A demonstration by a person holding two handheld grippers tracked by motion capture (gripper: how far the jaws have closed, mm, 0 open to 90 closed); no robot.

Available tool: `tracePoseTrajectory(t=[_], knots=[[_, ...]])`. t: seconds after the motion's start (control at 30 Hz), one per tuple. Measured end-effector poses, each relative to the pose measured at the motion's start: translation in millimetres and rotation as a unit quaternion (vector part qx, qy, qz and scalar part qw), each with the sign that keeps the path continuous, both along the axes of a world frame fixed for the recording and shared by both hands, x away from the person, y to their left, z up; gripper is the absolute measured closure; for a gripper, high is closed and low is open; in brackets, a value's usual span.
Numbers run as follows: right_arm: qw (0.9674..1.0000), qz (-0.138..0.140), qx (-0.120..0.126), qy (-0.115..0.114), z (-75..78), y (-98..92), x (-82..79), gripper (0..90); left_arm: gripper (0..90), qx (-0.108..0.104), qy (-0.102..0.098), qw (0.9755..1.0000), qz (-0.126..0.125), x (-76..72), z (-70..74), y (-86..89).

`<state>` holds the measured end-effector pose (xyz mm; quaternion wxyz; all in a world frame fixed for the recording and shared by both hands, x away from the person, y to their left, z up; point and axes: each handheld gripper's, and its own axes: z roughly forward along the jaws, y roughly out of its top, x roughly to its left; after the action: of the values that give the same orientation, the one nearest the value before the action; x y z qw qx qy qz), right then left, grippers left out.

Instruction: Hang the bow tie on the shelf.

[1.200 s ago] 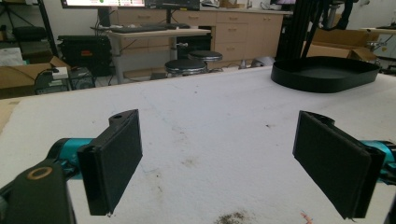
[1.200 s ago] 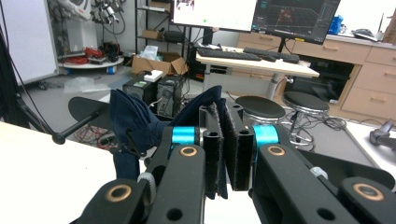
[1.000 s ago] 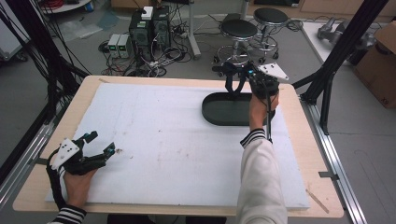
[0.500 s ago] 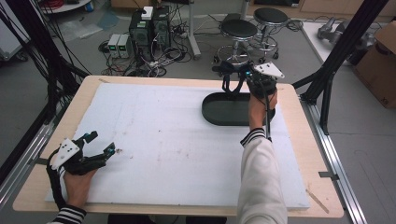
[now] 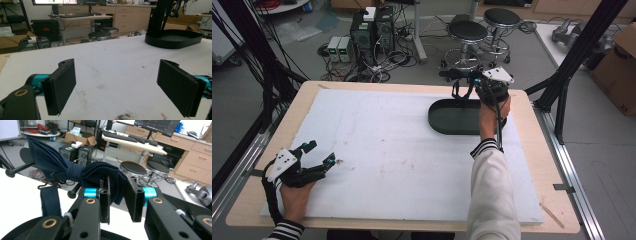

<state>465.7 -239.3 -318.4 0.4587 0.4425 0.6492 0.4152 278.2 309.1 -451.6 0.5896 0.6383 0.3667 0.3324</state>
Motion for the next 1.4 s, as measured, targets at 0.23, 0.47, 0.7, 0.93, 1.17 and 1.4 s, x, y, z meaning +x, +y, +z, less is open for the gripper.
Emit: tracePoseTrajectory(t=[0.23,0.47,0.7,0.93,1.17,1.4], knots=[[1.0,-0.007,-0.005,0.002,2.0,-0.8,-2.5,66.7,16.0,0.0,0.0,1.0,0.0,-0.1,-0.1,-0.2],[0.9999,-0.009,-0.012,-0.002,6.7,-3.0,-7.3,64.0,16.0,0.0,-0.001,1.0,0.0,-0.1,-0.1,-0.5],[1.0,-0.005,-0.007,0.0,7.7,-6.3,-13.9,58.0,16.0,0.0,-0.001,1.0,0.0,-0.1,-0.1,-0.5],[0.9999,-0.006,-0.01,0.011,5.3,-7.4,-15.0,55.9,15.9,0.0,-0.002,1.0,-0.001,-0.2,-0.1,-0.7],[0.9999,0.008,0.001,0.011,3.4,-9.0,-26.6,52.1,15.9,0.001,-0.001,1.0,-0.001,-0.2,-0.1,-0.6],[0.9977,0.054,0.032,0.024,3.3,-8.1,-47.5,35.8,15.9,-0.002,0.0,1.0,0.0,-0.1,-0.1,-0.5]])
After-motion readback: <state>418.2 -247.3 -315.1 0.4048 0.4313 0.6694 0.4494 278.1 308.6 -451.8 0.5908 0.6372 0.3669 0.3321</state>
